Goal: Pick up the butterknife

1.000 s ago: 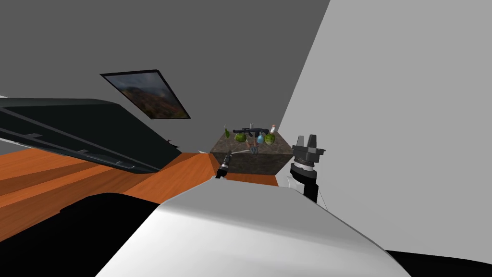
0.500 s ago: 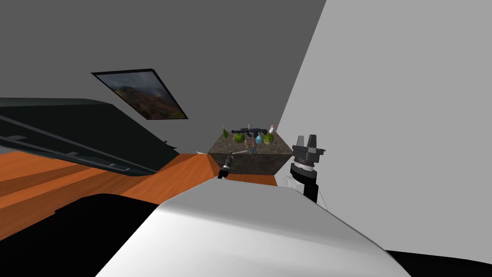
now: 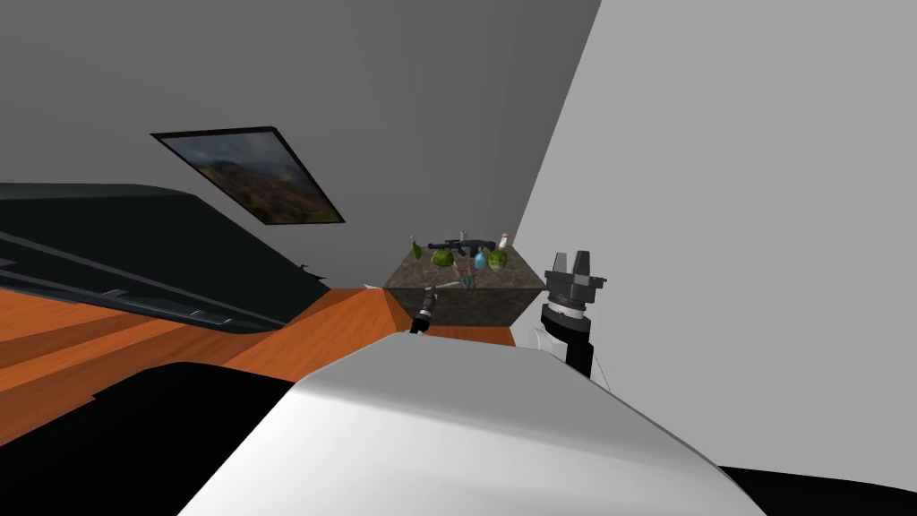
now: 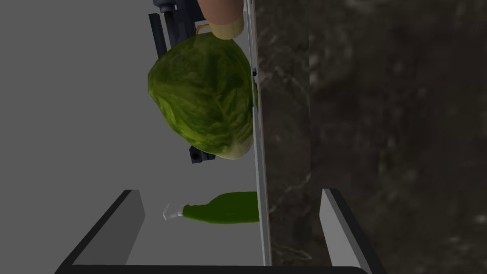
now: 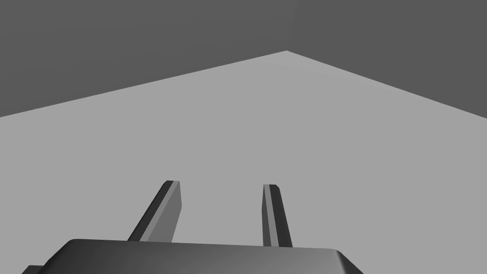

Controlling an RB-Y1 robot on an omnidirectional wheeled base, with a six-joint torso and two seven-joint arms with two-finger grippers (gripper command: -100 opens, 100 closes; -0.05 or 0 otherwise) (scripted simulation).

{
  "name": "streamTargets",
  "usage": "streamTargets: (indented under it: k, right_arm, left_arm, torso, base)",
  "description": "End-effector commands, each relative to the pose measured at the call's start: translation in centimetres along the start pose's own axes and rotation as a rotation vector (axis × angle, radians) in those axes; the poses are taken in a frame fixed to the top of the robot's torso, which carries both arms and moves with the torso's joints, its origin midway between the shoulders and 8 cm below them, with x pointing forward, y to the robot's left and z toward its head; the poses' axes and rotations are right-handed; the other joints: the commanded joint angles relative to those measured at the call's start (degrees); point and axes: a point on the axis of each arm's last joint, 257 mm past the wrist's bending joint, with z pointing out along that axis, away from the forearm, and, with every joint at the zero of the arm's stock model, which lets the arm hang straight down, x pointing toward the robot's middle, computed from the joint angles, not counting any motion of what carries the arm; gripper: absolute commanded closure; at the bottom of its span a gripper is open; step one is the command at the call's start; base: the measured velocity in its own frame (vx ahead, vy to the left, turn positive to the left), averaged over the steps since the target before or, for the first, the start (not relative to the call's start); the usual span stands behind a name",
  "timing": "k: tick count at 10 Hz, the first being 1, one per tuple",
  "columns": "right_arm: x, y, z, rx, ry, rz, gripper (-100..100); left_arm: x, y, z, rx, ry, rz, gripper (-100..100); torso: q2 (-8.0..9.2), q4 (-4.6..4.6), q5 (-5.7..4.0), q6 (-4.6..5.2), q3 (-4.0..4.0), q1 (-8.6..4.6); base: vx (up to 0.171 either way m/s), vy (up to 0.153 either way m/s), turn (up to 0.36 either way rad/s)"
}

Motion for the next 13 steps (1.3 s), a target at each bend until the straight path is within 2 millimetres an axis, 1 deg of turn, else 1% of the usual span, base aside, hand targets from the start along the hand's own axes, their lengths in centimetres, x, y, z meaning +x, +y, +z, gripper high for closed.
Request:
streamTargets:
  k: [1, 3, 4, 5, 6, 7, 11, 12, 13]
  right_arm:
    - [0.0, 0.0, 0.0, 0.0, 0.0, 0.0, 0]
    - [0.0, 0.0, 0.0, 0.0, 0.0, 0.0, 0]
    - [0.0, 0.0, 0.0, 0.0, 0.0, 0.0, 0]
    - [0.0, 0.0, 0.0, 0.0, 0.0, 0.0, 0]
    - [0.0, 0.0, 0.0, 0.0, 0.0, 0.0, 0]
    - [0.0, 0.0, 0.0, 0.0, 0.0, 0.0, 0]
    - [0.0, 0.0, 0.0, 0.0, 0.0, 0.0, 0]
    - [0.0, 0.0, 0.0, 0.0, 0.0, 0.0, 0]
    - [0.0, 0.0, 0.0, 0.0, 0.0, 0.0, 0]
  left_arm:
    - [0.9, 0.6, 0.3, -0.008, 0.0, -0.033, -100]
    - [1.9, 0.9, 0.6, -0.01, -0.002, -0.072, -100]
    - [1.6, 0.8, 0.4, -0.01, -0.001, -0.058, -100]
    - [1.7, 0.8, 0.4, -0.009, -0.001, -0.061, 0]
    - [1.6, 0.8, 0.4, -0.009, -0.001, -0.061, -100]
    - [1.7, 0.8, 0.4, -0.009, -0.001, -0.061, 100]
    - [1.7, 0.8, 0.4, -0.009, -0.001, -0.061, 100]
    - [1.7, 0.8, 0.4, -0.009, -0.001, -0.061, 0]
    - [0.3, 1.1, 0.7, -0.032, -0.009, -0.04, -100]
  torso:
    - [0.0, 0.0, 0.0, 0.0, 0.0, 0.0]
    - [-0.03, -0.01, 0.0, 0.0, -0.02, 0.01]
    - [-0.06, -0.01, 0.0, 0.0, -0.03, 0.01]
    - [0.02, 0.0, 0.0, -0.01, 0.0, 0.03]
    - [0.1, 0.02, 0.01, -0.01, 0.05, 0.05]
    - [0.13, 0.02, 0.01, -0.01, 0.07, 0.06]
    - [0.15, 0.03, 0.01, -0.01, 0.09, 0.06]
    - [0.15, 0.03, 0.01, -0.01, 0.09, 0.06]
    - [0.15, 0.03, 0.01, -0.01, 0.09, 0.06]
  base:
    - [0.048, -0.008, -0.019]
    - [0.05, -0.008, -0.021]
    - [0.028, -0.005, -0.005]
    - [0.0, 0.0, 0.0]
    - [0.0, 0.0, 0.0]
    - [0.0, 0.0, 0.0]
    - [0.0, 0.0, 0.0]
    - [0.0, 0.0, 0.0]
    - [-0.02, -0.015, 0.074]
